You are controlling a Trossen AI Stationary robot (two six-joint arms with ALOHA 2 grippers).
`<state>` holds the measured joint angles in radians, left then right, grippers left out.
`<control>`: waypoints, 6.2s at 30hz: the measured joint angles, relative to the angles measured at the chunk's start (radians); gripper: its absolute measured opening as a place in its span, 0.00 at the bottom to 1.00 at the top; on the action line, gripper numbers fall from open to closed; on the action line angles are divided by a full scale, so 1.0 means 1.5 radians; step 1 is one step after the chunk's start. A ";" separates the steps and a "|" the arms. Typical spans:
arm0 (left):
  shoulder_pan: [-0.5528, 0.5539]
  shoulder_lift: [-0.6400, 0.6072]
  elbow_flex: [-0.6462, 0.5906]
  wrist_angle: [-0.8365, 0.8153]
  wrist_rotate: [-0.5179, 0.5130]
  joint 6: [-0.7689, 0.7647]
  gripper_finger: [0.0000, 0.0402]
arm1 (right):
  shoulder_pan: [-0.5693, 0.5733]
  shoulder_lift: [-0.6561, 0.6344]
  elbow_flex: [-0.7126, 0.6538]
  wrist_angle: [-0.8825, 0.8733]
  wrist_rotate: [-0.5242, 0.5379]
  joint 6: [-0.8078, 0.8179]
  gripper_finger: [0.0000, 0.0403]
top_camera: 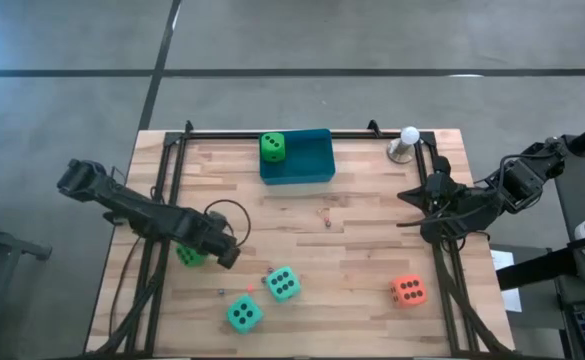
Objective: Pick & Place Dice
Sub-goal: Put the large green dice into the blue bin
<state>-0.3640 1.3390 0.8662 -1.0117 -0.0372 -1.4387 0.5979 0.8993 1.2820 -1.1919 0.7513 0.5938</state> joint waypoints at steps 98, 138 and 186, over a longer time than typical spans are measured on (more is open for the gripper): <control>0.123 -0.003 0.010 -0.030 -0.003 0.311 0.99 | 0.000 0.000 0.000 0.000 0.000 0.000 0.02; 0.123 0.039 0.000 0.001 -0.007 0.261 0.96 | 0.000 0.000 0.000 0.000 0.000 0.000 0.02; 0.124 0.037 -0.001 0.009 -0.011 0.255 0.93 | 0.000 0.000 0.000 0.000 0.000 0.000 0.02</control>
<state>-0.1787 1.3952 0.8646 -0.9985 -0.0536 -1.0561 0.5976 0.8997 1.2823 -1.1919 0.7510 0.5938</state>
